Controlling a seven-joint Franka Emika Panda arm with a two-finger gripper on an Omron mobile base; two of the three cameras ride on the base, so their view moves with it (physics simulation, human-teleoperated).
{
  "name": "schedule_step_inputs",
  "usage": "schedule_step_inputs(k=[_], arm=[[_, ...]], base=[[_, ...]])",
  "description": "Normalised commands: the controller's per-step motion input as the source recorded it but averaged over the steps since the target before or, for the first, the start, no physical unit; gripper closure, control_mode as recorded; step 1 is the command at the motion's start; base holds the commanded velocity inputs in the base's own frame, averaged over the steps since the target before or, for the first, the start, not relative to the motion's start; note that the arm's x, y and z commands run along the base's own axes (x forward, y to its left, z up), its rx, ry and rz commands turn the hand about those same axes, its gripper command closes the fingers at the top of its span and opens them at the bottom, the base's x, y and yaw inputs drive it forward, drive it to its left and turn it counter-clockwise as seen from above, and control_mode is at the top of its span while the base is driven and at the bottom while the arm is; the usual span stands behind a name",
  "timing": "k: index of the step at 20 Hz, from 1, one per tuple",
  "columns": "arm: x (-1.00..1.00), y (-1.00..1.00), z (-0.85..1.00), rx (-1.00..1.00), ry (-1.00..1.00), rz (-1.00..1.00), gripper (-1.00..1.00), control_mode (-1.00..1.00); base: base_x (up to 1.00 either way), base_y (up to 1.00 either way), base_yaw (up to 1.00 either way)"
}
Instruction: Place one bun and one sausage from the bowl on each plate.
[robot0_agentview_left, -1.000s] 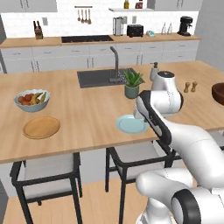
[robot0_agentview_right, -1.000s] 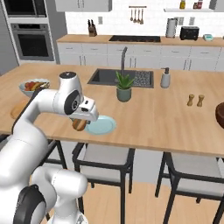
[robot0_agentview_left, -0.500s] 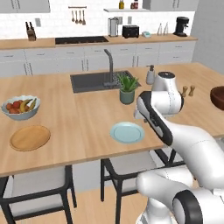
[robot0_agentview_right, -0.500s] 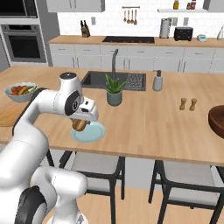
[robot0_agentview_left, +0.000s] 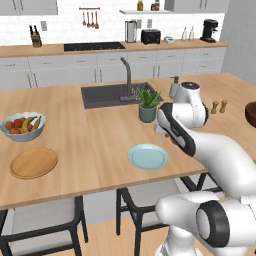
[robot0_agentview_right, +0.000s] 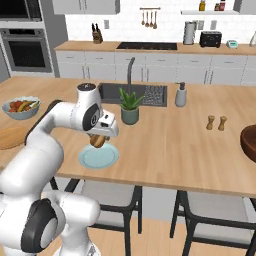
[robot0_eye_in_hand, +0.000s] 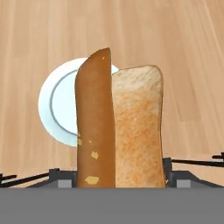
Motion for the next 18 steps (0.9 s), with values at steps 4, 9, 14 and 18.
schedule_step_inputs(k=[4, 9, 14, 18], arm=[[0.85, -0.17, -0.44, 0.00, 0.00, 0.02, 1.00, -1.00], [0.50, 0.08, -0.81, -0.03, 0.00, 0.00, 1.00, -1.00], [0.11, 0.35, -0.78, -0.04, 0.00, 0.00, 1.00, -1.00], [0.08, 0.21, -0.44, -0.01, 0.00, 0.00, 1.00, -1.00]], base=[[0.00, 0.00, 0.00], [0.00, 0.00, 0.00], [0.00, 0.00, 0.00], [0.00, 0.00, 0.00]])
